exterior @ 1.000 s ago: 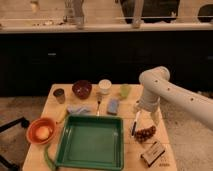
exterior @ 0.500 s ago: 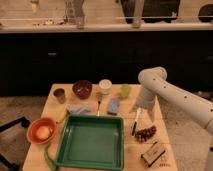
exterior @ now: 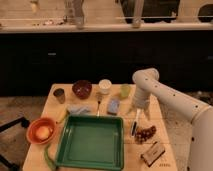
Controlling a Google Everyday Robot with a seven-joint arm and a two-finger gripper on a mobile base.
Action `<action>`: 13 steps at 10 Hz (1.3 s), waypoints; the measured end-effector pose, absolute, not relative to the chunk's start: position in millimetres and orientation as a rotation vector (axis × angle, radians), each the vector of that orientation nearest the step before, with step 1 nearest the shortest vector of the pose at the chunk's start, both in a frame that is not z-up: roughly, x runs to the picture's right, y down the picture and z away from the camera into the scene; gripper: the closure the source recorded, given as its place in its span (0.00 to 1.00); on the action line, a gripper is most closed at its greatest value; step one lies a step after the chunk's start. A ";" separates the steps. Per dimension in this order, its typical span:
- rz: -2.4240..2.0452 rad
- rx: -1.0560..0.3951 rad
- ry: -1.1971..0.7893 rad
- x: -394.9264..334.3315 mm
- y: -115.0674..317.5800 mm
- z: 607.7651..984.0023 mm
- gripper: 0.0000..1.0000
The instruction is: Wipe table surface with brush
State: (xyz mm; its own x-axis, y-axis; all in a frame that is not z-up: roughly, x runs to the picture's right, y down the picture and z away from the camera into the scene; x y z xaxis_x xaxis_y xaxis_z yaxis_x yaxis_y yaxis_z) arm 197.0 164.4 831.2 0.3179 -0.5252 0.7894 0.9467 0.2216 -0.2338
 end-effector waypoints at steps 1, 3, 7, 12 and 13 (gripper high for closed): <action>-1.121 -0.810 -0.650 198.4 167.9 834.1 0.20; -1.134 -0.826 -0.675 195.1 174.6 838.7 0.20; -1.175 -0.864 -0.700 193.8 191.7 845.5 0.20; -1.158 -0.775 -0.829 200.1 199.9 848.4 0.20; -1.142 -0.732 -0.842 202.8 199.8 848.6 0.20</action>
